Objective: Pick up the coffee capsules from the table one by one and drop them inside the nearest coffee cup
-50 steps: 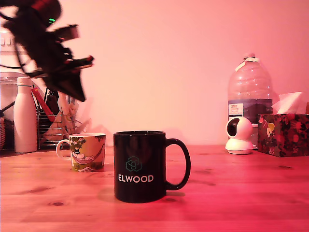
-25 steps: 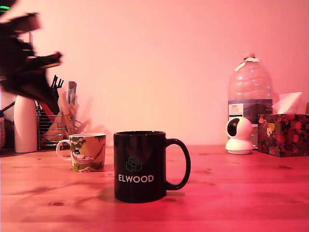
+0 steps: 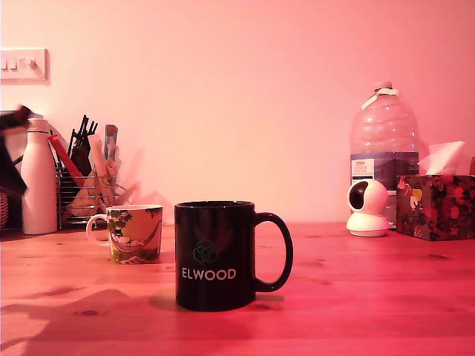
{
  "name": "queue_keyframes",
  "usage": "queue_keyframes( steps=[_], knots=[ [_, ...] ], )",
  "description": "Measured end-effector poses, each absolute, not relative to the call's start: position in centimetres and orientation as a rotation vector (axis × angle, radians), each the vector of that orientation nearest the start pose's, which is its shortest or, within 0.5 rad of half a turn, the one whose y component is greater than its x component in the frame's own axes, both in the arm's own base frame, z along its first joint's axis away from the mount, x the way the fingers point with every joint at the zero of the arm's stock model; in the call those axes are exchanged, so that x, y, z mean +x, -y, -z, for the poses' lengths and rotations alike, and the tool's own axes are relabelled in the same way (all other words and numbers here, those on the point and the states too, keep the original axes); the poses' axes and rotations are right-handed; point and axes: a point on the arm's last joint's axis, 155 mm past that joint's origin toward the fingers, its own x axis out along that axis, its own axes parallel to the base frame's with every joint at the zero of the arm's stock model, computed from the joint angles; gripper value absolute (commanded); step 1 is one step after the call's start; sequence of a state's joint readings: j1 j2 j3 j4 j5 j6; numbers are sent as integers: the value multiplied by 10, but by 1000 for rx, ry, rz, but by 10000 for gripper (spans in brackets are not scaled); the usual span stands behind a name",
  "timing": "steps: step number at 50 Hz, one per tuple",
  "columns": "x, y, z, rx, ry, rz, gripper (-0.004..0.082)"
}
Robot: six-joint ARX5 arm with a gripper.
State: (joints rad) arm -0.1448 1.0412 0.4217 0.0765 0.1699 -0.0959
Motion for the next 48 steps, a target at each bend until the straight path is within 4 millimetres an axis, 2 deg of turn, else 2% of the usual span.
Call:
queue_keyframes(
  steps=[11,24,35,48],
  knots=[
    [305,77,-109,-131,-511,280,-18],
    [292,73,-124,-149,-427,274,-18],
    [280,69,-123,-147,-430,264,-17],
    [267,67,-138,-148,-381,267,-16]
  ],
)
